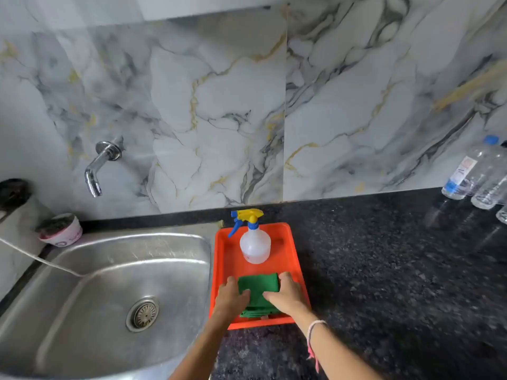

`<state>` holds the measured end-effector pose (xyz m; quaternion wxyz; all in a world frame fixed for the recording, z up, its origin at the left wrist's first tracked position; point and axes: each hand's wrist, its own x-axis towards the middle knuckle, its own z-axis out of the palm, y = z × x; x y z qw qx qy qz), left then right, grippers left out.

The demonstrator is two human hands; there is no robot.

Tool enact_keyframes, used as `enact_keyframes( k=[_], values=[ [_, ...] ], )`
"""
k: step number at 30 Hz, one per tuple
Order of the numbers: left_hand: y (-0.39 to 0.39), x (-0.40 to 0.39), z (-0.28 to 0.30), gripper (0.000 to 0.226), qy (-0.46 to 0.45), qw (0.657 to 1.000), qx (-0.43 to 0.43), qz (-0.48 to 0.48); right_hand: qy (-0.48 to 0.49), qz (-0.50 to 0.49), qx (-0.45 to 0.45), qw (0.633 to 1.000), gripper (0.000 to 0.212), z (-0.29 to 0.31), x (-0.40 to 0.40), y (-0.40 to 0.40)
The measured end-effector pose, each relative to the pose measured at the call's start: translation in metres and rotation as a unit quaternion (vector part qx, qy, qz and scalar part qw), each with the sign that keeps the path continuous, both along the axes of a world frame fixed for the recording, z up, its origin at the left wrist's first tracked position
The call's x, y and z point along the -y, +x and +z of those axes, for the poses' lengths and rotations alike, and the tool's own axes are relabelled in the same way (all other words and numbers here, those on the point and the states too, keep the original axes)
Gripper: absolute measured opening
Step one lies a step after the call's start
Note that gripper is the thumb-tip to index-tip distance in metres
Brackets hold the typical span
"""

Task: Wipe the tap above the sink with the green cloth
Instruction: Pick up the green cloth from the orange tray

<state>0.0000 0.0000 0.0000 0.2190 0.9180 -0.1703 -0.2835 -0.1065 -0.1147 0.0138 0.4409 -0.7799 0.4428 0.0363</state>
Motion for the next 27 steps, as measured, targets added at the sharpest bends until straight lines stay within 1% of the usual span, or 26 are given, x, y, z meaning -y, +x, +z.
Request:
enact_keyframes(
  k=[3, 5, 6, 8, 10, 12, 14, 15, 17, 18, 19, 20, 21, 23, 24, 27],
  values=[
    [-0.001, 0.004, -0.007, 0.038, -0.011, 0.997, -0.028, 0.072, 0.009, -0.048, 0.011, 0.999, 0.055, -0.009, 0.000, 0.007],
    [0.000, 0.004, -0.008, 0.039, -0.027, 0.991, -0.064, 0.116, 0.034, -0.075, -0.003, 0.997, 0.062, -0.012, 0.000, 0.010],
    [0.000, 0.002, -0.008, 0.040, -0.042, 0.986, -0.087, 0.134, 0.049, -0.083, -0.008, 0.995, 0.061, -0.013, -0.001, 0.009],
    [0.001, -0.004, -0.005, 0.040, -0.113, 0.968, -0.145, 0.171, 0.094, -0.094, 0.032, 0.991, 0.047, -0.011, 0.000, 0.006],
    [0.001, -0.015, 0.004, 0.039, -0.213, 0.927, -0.234, 0.200, 0.165, -0.107, 0.130, 0.972, 0.032, -0.006, -0.001, -0.001],
    [0.003, -0.032, 0.022, 0.034, -0.311, 0.874, -0.310, 0.207, 0.217, -0.122, 0.227, 0.942, 0.033, 0.008, -0.004, -0.006],
    [0.012, -0.051, 0.041, 0.030, -0.403, 0.814, -0.369, 0.197, 0.297, -0.139, 0.310, 0.892, 0.041, 0.025, -0.014, -0.002],
    [0.018, -0.060, 0.051, 0.032, -0.433, 0.795, -0.381, 0.187, 0.346, -0.141, 0.344, 0.861, 0.044, 0.033, -0.022, 0.004],
    [0.036, -0.075, 0.070, 0.039, -0.472, 0.778, -0.379, 0.165, 0.442, -0.150, 0.392, 0.793, 0.047, 0.048, -0.043, 0.025],
    [0.046, -0.083, 0.079, 0.041, -0.487, 0.776, -0.371, 0.153, 0.473, -0.156, 0.404, 0.767, 0.048, 0.055, -0.055, 0.036],
    [0.057, -0.092, 0.087, 0.044, -0.498, 0.777, -0.359, 0.142, 0.492, -0.158, 0.409, 0.752, 0.048, 0.062, -0.068, 0.048],
    [0.070, -0.104, 0.096, 0.047, -0.504, 0.781, -0.343, 0.133, 0.497, -0.154, 0.413, 0.747, 0.050, 0.070, -0.080, 0.061],
    [0.083, -0.116, 0.104, 0.050, -0.505, 0.791, -0.320, 0.125, 0.488, -0.147, 0.415, 0.754, 0.052, 0.077, -0.092, 0.074],
    [0.108, -0.140, 0.116, 0.052, -0.497, 0.818, -0.268, 0.112, 0.452, -0.130, 0.404, 0.785, 0.054, 0.090, -0.115, 0.101],
    [0.121, -0.152, 0.120, 0.052, -0.490, 0.828, -0.250, 0.107, 0.440, -0.128, 0.395, 0.797, 0.051, 0.094, -0.126, 0.114],
    [0.163, -0.182, 0.125, 0.050, -0.455, 0.864, -0.200, 0.082, 0.427, -0.121, 0.369, 0.817, 0.043, 0.099, -0.154, 0.150]
  ],
)
